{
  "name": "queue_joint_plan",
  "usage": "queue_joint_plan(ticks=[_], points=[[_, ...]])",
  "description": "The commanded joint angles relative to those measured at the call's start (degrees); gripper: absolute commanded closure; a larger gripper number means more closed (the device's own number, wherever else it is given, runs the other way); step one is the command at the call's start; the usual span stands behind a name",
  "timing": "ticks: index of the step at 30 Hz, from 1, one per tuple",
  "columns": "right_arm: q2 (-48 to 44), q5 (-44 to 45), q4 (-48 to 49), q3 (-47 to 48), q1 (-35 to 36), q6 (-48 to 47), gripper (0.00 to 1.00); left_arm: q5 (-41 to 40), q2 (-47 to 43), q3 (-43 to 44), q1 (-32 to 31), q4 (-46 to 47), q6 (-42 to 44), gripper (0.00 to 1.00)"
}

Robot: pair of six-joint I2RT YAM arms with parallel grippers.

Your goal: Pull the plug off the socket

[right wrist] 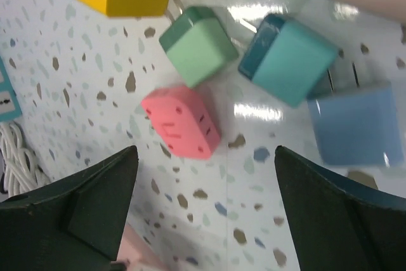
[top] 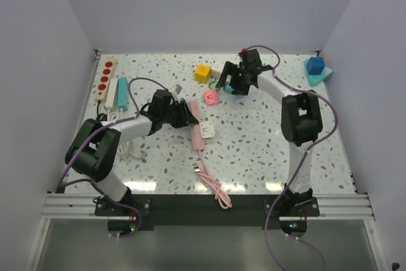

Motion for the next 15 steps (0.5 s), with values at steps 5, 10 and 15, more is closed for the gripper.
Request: queue_joint_plan(ticks=[5, 10, 15], points=[[-24.0, -9.4, -2.9, -18.4, 0.8, -9.3, 0.12, 2.9, 0.6, 4.6, 1.9, 2.8, 3.2, 1.00], [-27.9, -20.6, 1.9, -29.6, 5.7, -12.9, 0.13, 8.0, 2.1, 5.8, 1.9, 5.8, 2.9, 1.00], [-26.8, -20.5, 5.7, -32.3, 8.5, -14.0, 0.12, 13.6, 2.3, 6.5, 1.9, 7.2, 3.4, 1.00]])
